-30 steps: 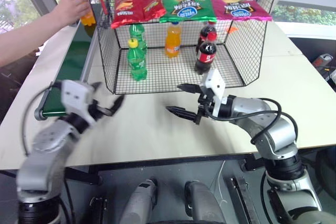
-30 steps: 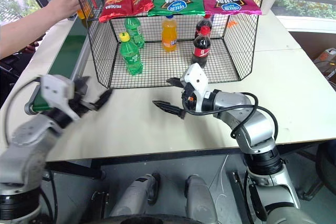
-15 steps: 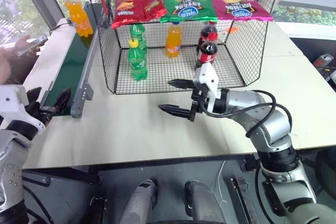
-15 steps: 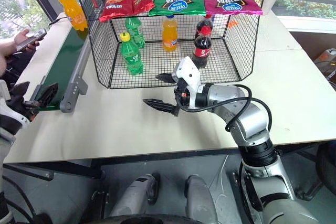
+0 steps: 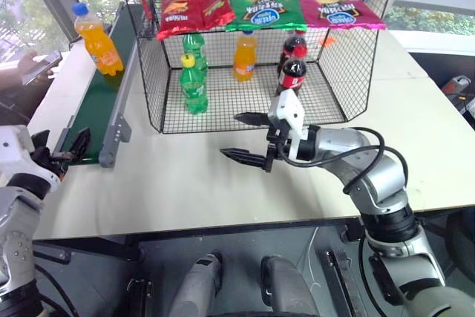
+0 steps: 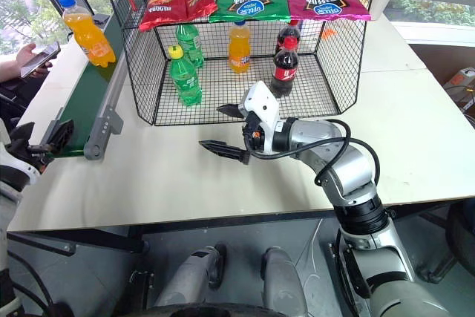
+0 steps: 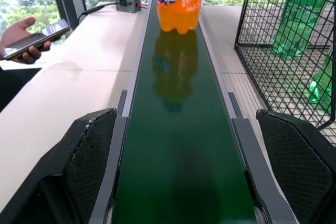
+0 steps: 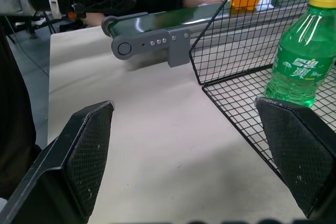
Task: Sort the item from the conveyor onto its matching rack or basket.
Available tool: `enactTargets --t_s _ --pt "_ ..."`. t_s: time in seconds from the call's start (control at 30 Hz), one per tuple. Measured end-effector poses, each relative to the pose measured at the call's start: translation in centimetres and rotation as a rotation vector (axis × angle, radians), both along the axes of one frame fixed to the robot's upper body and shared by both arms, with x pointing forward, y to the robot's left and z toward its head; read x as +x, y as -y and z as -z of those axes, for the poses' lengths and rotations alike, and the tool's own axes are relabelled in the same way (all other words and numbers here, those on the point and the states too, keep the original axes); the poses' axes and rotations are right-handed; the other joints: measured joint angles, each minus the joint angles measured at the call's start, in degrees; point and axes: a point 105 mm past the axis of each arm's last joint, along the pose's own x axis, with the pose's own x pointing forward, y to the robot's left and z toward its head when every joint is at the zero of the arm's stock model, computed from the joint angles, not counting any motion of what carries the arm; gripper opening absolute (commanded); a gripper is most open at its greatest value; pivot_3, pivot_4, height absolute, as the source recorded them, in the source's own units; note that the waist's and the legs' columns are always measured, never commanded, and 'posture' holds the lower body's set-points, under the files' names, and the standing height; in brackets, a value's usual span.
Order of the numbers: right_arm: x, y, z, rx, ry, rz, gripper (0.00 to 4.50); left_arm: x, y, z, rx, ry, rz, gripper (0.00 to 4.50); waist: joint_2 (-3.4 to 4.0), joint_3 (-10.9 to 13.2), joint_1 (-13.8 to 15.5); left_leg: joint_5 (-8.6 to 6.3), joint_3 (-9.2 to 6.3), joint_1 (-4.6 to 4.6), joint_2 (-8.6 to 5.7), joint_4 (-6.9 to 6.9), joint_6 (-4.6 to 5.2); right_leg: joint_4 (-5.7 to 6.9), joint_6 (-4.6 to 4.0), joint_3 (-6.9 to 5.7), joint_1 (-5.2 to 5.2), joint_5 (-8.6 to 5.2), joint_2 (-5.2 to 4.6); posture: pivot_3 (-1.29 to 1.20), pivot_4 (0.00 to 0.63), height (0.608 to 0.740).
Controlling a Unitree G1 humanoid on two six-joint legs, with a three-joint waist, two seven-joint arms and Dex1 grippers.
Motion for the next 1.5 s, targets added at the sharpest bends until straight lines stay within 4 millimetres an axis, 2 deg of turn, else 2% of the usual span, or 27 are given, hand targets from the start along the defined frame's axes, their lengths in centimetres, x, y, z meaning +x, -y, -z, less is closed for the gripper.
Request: enactTargets --t_s 0.23,0.93,1.2,1.37,1.5 --pt "0.0 0.0 0.3 -0.008 0.008 0.005 4.44 0.4 0.3 -0.3 0.004 0.009 0.013 4.5 0.0 0.0 -0.05 0.0 0.0 0.0 0.0 -0.01 0.0 0.0 0.0 -0.01 -0.01 0.0 0.0 0.0 0.15 0.739" --pt "0.2 0.1 0.5 -0.031 0.038 0.023 4.44 1.4 0.5 1.0 0.054 -0.028 0.009 4.5 0.0 0.0 -0.03 0.0 0.0 -0.01 0.0 -0.01 0.0 0.0 0.0 -0.01 -0.01 0.0 0.0 0.0 0.15 0.739" --pt "0.2 0.1 0.5 -0.028 0.041 0.03 4.44 2.0 0.4 0.7 0.079 -0.02 0.003 4.5 0.0 0.0 -0.03 0.0 0.0 -0.01 0.0 -0.01 0.0 0.0 0.01 -0.03 -0.01 0.01 0.0 0.0 0.15 0.739" --pt "0.3 0.2 0.6 -0.031 0.04 0.034 4.5 2.2 0.7 1.3 0.071 -0.034 0.029 2.98 0.0 0.0 -0.03 0.0 0.0 -0.01 0.0 -0.01 0.0 0.0 0.01 -0.03 -0.01 0.01 0.0 0.0 0.15 0.739" --pt "0.3 0.3 0.6 -0.036 0.042 0.039 4.5 2.1 1.1 1.3 0.022 -0.022 0.069 2.97 0.0 0.0 0.12 0.0 -0.02 -0.01 -0.01 0.0 0.0 -0.01 0.01 -0.04 0.0 0.0 0.0 0.0 0.15 0.739"
